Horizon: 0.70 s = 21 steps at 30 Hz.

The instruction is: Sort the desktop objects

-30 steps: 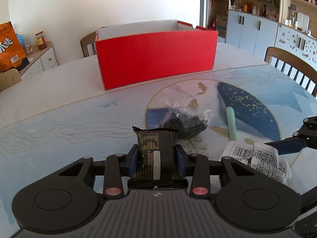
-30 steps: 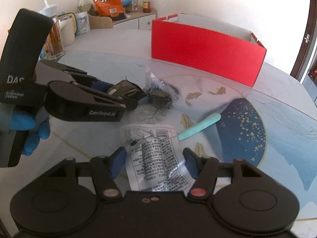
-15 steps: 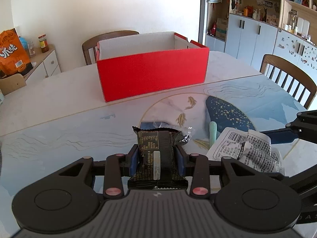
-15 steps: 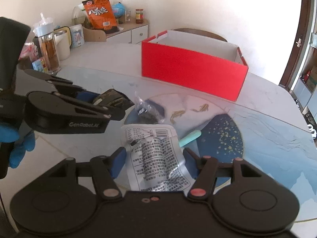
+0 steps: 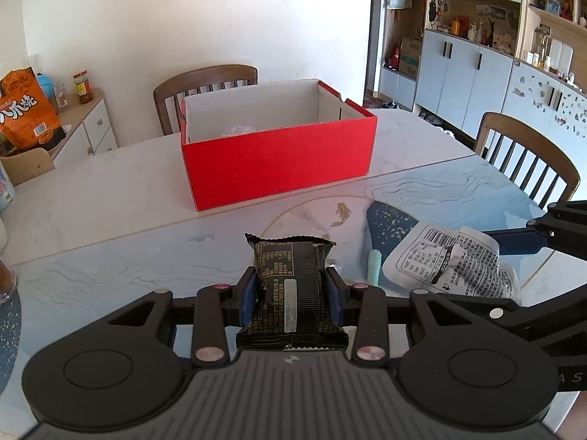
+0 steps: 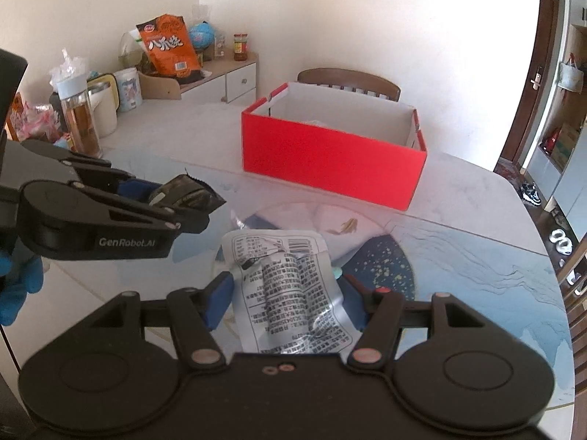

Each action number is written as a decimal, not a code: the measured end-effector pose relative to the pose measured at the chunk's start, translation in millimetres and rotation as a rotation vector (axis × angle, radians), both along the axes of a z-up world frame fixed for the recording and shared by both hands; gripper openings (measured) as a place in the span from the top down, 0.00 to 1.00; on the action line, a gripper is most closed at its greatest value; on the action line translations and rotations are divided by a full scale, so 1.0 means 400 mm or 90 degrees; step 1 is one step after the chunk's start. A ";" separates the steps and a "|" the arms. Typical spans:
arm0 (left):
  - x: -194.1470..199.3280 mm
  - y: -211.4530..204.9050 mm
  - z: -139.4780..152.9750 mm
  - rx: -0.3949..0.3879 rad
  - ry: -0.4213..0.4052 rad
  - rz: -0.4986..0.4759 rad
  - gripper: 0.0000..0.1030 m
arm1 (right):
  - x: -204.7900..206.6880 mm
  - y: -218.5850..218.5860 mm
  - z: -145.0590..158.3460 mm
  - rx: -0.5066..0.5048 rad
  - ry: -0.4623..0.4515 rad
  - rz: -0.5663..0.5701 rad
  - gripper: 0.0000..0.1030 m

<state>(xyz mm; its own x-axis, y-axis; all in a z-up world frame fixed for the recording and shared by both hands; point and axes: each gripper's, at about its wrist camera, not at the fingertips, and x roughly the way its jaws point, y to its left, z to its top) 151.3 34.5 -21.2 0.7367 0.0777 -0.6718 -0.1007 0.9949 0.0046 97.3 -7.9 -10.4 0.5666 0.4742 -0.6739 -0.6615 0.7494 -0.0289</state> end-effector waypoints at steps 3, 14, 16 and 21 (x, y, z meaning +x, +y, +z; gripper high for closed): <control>0.003 -0.002 0.020 -0.001 -0.001 0.000 0.64 | 0.003 -0.010 0.019 0.007 0.001 -0.005 0.39; 0.029 -0.017 0.098 -0.012 -0.010 -0.025 0.64 | 0.030 -0.034 0.099 0.017 -0.018 -0.028 0.39; 0.039 -0.020 0.113 -0.013 -0.011 -0.031 0.64 | 0.034 -0.032 0.114 0.015 -0.023 -0.028 0.39; 0.060 -0.021 0.150 -0.013 -0.021 -0.039 0.64 | 0.046 -0.027 0.152 0.018 -0.042 -0.029 0.39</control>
